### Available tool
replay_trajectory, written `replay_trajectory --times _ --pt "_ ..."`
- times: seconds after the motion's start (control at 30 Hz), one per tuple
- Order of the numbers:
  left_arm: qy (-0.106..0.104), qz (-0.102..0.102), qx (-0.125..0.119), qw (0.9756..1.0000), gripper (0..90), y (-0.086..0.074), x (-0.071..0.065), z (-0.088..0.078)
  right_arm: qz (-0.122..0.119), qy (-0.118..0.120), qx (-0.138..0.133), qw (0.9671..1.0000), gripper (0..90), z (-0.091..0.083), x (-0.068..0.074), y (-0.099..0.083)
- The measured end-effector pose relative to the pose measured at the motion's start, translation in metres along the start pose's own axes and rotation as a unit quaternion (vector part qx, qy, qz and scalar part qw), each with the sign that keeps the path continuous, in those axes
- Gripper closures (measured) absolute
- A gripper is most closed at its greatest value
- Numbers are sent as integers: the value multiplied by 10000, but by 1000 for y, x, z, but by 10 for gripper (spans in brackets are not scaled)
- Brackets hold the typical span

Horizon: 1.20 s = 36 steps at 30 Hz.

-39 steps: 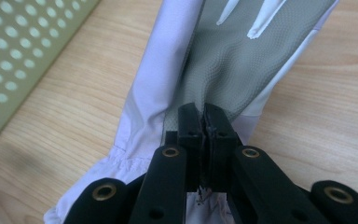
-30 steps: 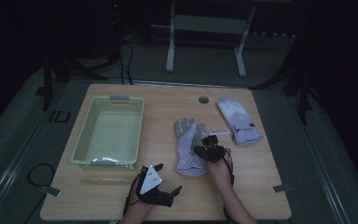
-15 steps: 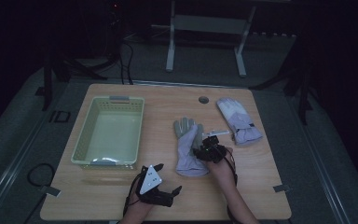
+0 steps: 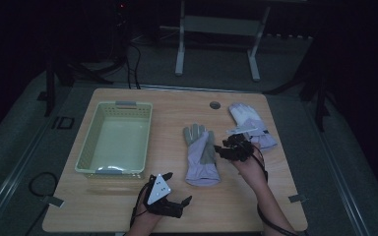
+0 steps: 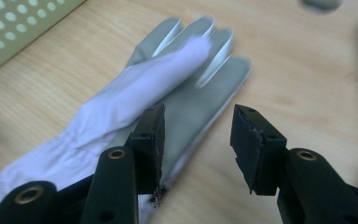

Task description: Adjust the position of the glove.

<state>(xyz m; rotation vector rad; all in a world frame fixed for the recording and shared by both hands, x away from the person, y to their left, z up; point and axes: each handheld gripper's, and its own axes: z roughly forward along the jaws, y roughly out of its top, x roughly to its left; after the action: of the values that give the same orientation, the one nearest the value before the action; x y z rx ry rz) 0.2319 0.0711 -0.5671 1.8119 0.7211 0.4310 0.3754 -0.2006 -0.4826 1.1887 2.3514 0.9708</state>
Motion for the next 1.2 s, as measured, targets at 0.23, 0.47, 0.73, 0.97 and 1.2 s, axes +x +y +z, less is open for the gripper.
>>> replay_trajectory --times 0.23,0.47,0.73,0.97,1.2 --pt "-1 -3 2 10000 0 0 0 0 -39 -206 -176 9996 545 -10 -22 10" --pt "-18 -11 12 10000 0 0 0 0 71 -540 -186 9983 560 -16 -63 14" --pt "-4 -16 12 10000 0 0 0 0 203 -897 -102 9957 556 -21 -104 17" --pt "-6 -19 10 10000 0 0 1 0 324 -1034 7 9941 555 -16 -135 19" --pt "-16 -26 4 10000 0 0 1 0 416 -1211 164 9916 548 -3 -160 16"
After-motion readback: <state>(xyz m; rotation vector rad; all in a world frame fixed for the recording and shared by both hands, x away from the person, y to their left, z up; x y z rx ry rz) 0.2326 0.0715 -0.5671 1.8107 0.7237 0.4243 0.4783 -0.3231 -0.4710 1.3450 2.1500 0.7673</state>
